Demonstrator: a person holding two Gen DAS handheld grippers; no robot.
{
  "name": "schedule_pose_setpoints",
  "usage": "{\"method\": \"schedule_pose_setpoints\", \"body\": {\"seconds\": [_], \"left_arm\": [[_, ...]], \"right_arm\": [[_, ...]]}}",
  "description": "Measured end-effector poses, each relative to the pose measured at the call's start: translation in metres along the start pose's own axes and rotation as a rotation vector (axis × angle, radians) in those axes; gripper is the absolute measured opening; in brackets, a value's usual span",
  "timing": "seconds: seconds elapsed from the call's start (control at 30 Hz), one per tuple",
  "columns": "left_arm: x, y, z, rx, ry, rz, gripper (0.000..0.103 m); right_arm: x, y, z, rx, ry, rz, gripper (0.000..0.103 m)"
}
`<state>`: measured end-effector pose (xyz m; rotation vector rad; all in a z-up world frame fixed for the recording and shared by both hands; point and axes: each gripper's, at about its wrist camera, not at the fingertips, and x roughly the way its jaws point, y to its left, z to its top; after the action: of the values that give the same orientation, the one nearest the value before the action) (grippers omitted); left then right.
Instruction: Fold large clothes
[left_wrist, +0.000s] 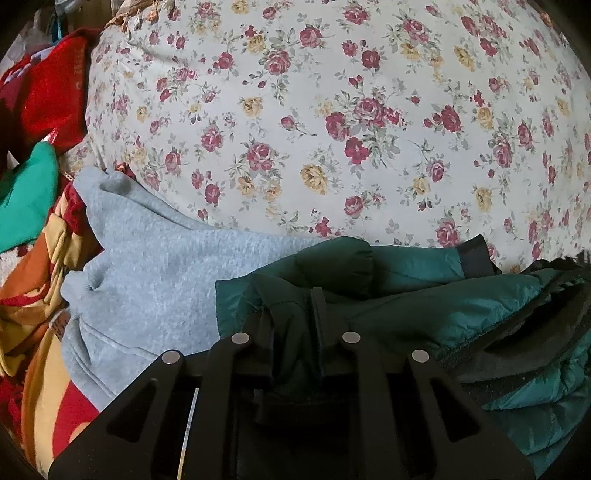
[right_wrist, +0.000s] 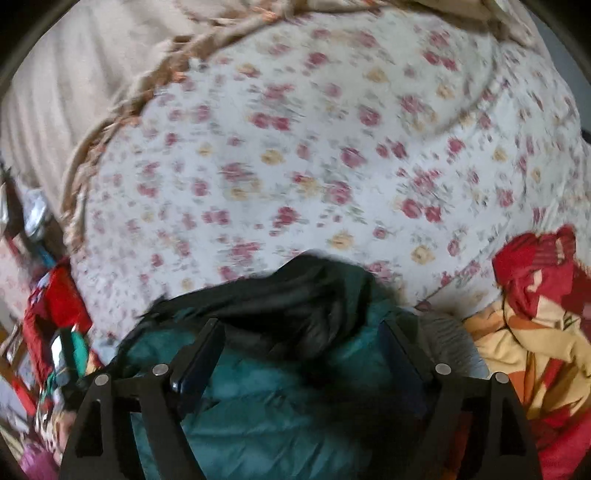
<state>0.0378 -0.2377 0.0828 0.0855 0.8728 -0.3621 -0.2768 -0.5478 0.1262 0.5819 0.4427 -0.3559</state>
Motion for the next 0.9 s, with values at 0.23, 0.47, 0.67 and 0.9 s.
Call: {"method": "schedule_pose_setpoints", "body": {"seconds": [0.23, 0.47, 0.67, 0.9], "left_arm": [[-0.004, 0.008, 0.001, -0.043, 0.000, -0.065, 0.024], [-0.025, 0.031, 0.010, -0.115, 0.031, -0.266, 0.067], [-0.063, 0.040, 0.006, -0.083, -0.074, -0.278, 0.092], [-0.053, 0.023, 0.002, -0.038, -0.054, -0.223, 0.092]], "right_arm": [[0.038, 0.092, -0.029, -0.322, 0.156, 0.078, 0.082], [0.134, 0.124, -0.042, -0.375, 0.272, -0.027, 0.082], [0.163, 0.106, -0.043, -0.313, 0.292, -0.066, 0.083], [0.117, 0.105, -0.029, -0.294, 0.265, -0.032, 0.083]]}}
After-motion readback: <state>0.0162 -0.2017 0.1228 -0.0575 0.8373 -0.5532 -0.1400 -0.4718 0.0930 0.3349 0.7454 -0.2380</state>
